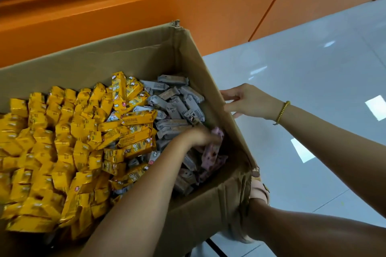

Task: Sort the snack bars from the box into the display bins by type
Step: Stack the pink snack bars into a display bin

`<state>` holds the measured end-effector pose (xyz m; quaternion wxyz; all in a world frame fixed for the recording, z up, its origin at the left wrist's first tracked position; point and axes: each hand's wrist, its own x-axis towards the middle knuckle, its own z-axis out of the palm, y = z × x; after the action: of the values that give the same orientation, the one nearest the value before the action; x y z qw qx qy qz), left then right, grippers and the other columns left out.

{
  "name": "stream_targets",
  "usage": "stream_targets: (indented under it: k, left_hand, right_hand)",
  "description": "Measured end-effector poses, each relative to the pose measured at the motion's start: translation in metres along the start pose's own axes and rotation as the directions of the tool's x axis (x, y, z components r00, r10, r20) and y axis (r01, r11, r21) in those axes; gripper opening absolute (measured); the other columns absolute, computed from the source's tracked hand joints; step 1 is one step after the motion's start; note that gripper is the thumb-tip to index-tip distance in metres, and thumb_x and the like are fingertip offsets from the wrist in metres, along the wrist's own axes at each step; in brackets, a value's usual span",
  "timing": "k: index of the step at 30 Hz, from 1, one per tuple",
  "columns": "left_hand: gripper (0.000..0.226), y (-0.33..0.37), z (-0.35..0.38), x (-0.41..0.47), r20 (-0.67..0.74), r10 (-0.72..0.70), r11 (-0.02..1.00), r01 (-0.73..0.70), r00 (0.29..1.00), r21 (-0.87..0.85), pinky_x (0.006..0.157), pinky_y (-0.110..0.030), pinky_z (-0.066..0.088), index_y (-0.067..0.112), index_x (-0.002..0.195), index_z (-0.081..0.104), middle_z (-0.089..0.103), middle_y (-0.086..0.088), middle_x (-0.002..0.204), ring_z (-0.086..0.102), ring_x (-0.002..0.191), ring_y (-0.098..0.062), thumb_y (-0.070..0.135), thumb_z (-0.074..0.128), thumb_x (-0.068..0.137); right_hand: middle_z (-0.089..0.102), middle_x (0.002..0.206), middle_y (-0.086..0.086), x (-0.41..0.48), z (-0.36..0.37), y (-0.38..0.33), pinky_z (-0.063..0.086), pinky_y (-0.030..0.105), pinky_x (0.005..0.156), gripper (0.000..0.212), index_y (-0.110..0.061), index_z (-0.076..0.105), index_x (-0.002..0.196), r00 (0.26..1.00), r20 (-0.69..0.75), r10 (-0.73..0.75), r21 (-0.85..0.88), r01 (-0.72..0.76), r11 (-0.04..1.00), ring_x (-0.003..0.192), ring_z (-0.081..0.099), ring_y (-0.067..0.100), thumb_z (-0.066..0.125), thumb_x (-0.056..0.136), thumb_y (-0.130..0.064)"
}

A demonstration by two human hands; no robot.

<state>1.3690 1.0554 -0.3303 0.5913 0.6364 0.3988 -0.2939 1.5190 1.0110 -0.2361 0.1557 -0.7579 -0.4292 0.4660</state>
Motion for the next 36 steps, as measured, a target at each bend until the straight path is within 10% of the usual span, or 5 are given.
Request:
stream_targets:
  k: [12, 20, 27, 31, 36]
  left_hand:
    - [0.076, -0.021, 0.036, -0.002, 0.155, -0.119, 0.886, 0.035, 0.981, 0.463, 0.082, -0.033, 0.043, 0.005, 0.144, 0.033, 0.042, -0.014, 0.143, 0.049, 0.121, -0.031, 0.044, 0.064, 0.086]
    - [0.029, -0.019, 0.002, -0.042, 0.258, -0.004, 0.989, 0.042, 0.966, -0.142, 0.054, -0.014, 0.046, 0.01, 0.106, 0.062, 0.063, -0.001, 0.101, 0.059, 0.07, -0.004, 0.034, 0.062, 0.09]
    - [0.011, -0.014, -0.031, -0.129, -0.155, 0.207, 0.648, -0.254, 0.966, -0.718, 0.061, -0.02, 0.054, 0.012, 0.099, 0.063, 0.072, -0.001, 0.079, 0.068, 0.07, -0.01, 0.013, 0.059, 0.089]
    - [0.013, 0.002, -0.039, -0.172, -0.517, 0.191, 0.354, -0.55, 0.834, -0.757, 0.055, -0.021, 0.053, 0.005, 0.084, 0.062, 0.068, -0.001, 0.065, 0.064, 0.057, -0.009, 0.003, 0.052, 0.092]
    - [0.012, 0.007, -0.048, -0.216, -0.725, 0.164, 0.258, -0.738, 0.669, -0.623, 0.056, -0.027, 0.046, 0.008, 0.082, 0.063, 0.059, 0.003, 0.061, 0.055, 0.052, -0.008, 0.004, 0.054, 0.09]
  right_hand:
    - [0.059, 0.09, -0.025, -0.007, 0.001, -0.003, 0.058, 0.026, 0.08, 0.044, -0.01, 0.059, 0.129, 1.0, 0.027, 0.012, 0.019, -0.012, 1.0, 0.073, 0.057, -0.013, 0.064, 0.086, -0.015]
    - [0.065, 0.091, -0.022, -0.004, 0.0, 0.002, 0.056, 0.033, 0.086, 0.048, -0.015, 0.057, 0.132, 0.999, 0.041, 0.008, -0.006, -0.008, 1.0, 0.074, 0.066, 0.002, 0.066, 0.085, -0.022]
    - [0.066, 0.115, 0.006, -0.02, -0.002, -0.026, 0.045, 0.029, 0.087, 0.051, -0.016, 0.062, 0.124, 0.976, -0.201, -0.084, -0.324, 0.015, 0.946, 0.1, 0.06, 0.018, 0.07, 0.081, -0.043]
    - [0.07, 0.095, 0.017, -0.053, 0.007, -0.083, 0.053, 0.039, 0.085, 0.058, -0.007, 0.071, 0.104, 0.988, 0.097, -0.119, 0.221, 0.095, 0.971, 0.08, 0.06, 0.018, 0.069, 0.069, -0.053]
    - [0.071, 0.1, 0.015, -0.06, 0.004, -0.125, 0.059, 0.036, 0.078, 0.032, -0.005, 0.068, 0.106, 0.953, 0.145, -0.266, 0.338, 0.205, 0.919, 0.08, 0.067, 0.017, 0.071, 0.082, -0.027]
